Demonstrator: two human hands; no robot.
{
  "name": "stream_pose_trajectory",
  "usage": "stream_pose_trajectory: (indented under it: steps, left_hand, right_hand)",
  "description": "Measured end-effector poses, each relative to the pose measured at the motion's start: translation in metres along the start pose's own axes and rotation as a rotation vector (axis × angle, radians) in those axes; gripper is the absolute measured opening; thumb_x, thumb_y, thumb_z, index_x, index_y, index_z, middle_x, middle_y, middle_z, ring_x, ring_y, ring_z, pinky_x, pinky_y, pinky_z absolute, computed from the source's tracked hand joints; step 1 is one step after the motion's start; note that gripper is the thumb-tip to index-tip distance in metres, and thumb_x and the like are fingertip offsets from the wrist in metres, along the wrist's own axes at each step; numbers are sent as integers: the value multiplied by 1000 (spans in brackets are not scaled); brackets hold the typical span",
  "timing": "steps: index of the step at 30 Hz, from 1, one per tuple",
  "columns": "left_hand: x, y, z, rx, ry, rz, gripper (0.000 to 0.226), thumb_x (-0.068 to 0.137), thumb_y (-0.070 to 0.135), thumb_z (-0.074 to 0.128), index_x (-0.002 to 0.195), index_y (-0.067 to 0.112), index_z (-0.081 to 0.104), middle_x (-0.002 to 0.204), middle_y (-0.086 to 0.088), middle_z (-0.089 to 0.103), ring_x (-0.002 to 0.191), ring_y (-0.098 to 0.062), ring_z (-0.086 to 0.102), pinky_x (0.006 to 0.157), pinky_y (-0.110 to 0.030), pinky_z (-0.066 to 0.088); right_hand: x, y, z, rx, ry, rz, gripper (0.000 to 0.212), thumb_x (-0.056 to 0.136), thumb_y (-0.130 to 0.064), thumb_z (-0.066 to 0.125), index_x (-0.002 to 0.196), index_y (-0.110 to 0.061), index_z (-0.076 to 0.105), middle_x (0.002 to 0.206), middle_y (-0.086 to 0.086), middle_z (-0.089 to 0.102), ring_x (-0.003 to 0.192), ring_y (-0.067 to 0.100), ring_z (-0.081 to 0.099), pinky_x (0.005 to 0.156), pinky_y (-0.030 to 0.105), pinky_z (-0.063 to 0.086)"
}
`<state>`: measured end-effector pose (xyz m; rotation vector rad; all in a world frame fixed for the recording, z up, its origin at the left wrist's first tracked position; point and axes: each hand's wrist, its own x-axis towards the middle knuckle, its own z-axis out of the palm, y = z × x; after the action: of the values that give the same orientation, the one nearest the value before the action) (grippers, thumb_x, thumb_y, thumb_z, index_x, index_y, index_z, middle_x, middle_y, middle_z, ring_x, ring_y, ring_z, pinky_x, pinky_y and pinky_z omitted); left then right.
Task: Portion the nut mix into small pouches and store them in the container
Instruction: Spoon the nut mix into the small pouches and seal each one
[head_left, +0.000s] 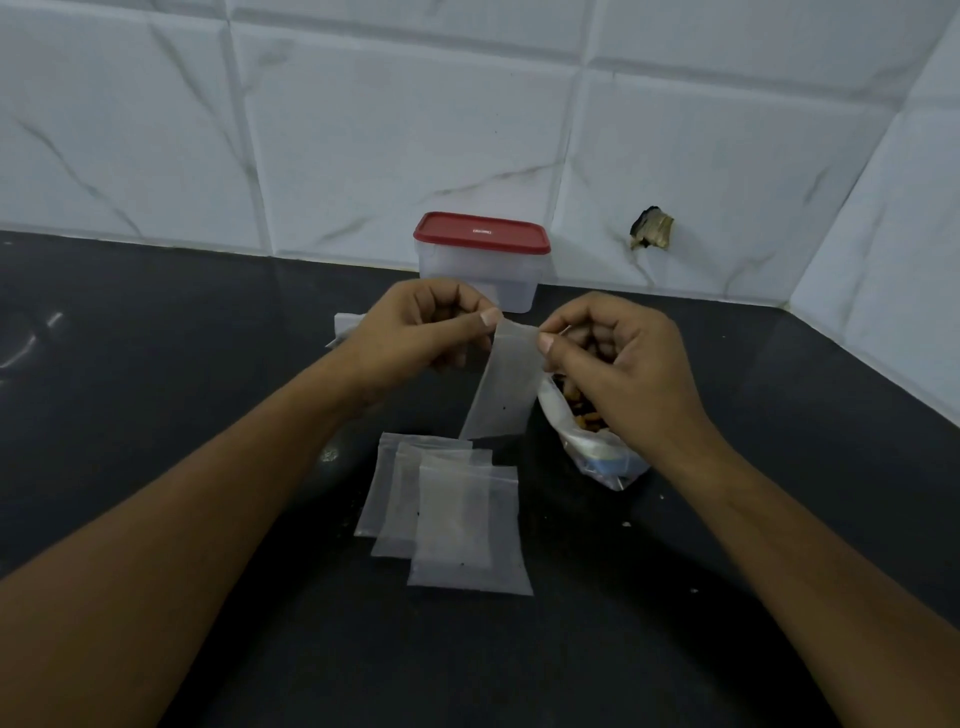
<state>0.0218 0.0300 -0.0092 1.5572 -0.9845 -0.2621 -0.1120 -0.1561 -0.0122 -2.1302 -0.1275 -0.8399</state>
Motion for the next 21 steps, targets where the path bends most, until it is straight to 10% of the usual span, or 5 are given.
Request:
stream_pose_trajectory:
  steps: [21]
  left_hand:
    - [-5,5,23,-2,-57,82,36,88,33,73,101,0,68,84,-3,72,75,-17,68,71,-27,57]
  right_hand:
    - [2,0,6,279,24,94,17,89,-6,78,104,-1,72,92,10,77,85,21,77,76,27,61]
